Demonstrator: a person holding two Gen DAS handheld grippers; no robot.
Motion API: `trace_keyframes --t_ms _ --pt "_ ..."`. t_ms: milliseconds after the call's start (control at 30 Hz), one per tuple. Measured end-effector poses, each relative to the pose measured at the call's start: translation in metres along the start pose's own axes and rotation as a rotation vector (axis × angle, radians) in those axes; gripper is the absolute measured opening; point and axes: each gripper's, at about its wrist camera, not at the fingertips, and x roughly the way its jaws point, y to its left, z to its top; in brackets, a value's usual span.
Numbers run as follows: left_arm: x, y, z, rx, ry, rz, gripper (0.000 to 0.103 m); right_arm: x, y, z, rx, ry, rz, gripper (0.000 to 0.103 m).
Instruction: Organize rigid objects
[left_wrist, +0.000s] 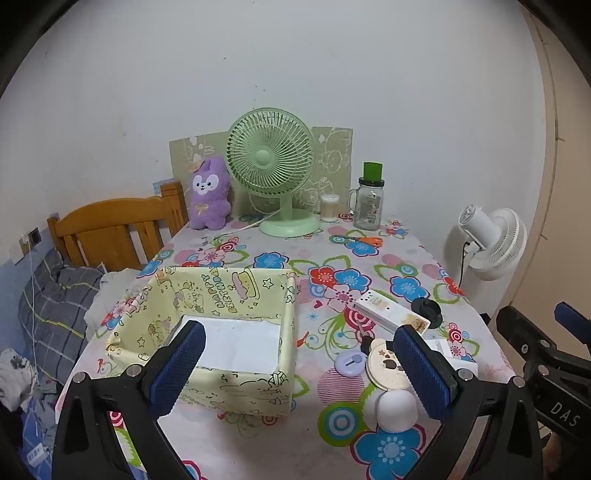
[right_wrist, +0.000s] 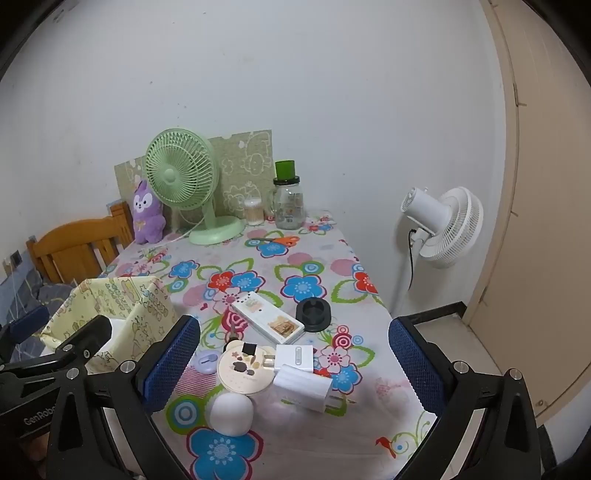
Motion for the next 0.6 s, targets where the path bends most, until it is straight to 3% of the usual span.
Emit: trace_keyframes --t_ms 600 --pt "0.0001 -0.0022 0.0011 -0.007 0.005 0.001 0.103 0.0002 -0.0009 -0.0010 0.005 -0.006 0.008 0.103"
